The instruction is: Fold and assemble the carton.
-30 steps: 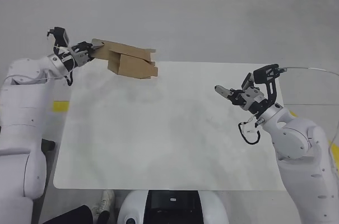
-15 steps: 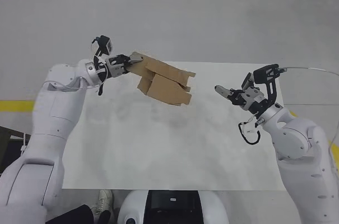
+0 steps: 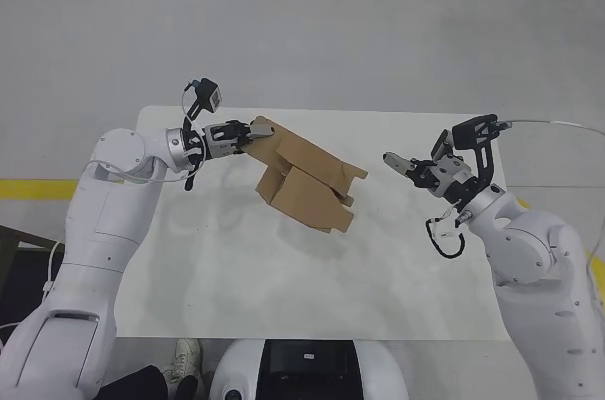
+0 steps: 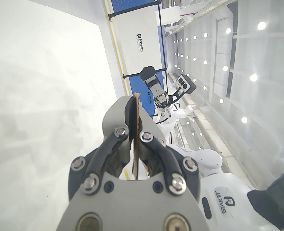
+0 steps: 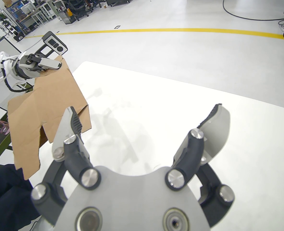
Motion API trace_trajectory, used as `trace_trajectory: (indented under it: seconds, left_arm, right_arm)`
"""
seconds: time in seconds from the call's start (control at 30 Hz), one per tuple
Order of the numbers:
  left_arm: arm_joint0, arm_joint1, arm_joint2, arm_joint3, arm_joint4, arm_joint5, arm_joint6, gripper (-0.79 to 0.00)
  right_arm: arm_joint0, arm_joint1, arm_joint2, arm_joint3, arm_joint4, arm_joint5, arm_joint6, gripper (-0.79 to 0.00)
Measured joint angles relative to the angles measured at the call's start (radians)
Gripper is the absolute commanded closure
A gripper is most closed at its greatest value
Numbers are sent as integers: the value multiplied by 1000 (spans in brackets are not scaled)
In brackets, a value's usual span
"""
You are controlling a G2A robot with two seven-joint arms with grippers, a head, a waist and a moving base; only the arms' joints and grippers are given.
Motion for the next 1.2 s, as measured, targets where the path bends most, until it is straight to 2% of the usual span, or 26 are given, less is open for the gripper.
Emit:
trace_trajectory:
  seconds: [0.83, 1.03, 1.2]
  left_arm:
    - [0, 0, 0, 0, 0, 0, 0, 0]
    - [60, 1, 13, -26, -28, 18, -16, 0]
    - [73, 1, 36, -34, -2, -2, -42, 0]
  right_arm:
    - [-4, 0, -1, 0, 3, 1, -4, -785]
    - [-13, -5, -19, 28, 156, -25, 14, -785]
    - [-2, -10, -25, 106, 384, -17, 67, -785]
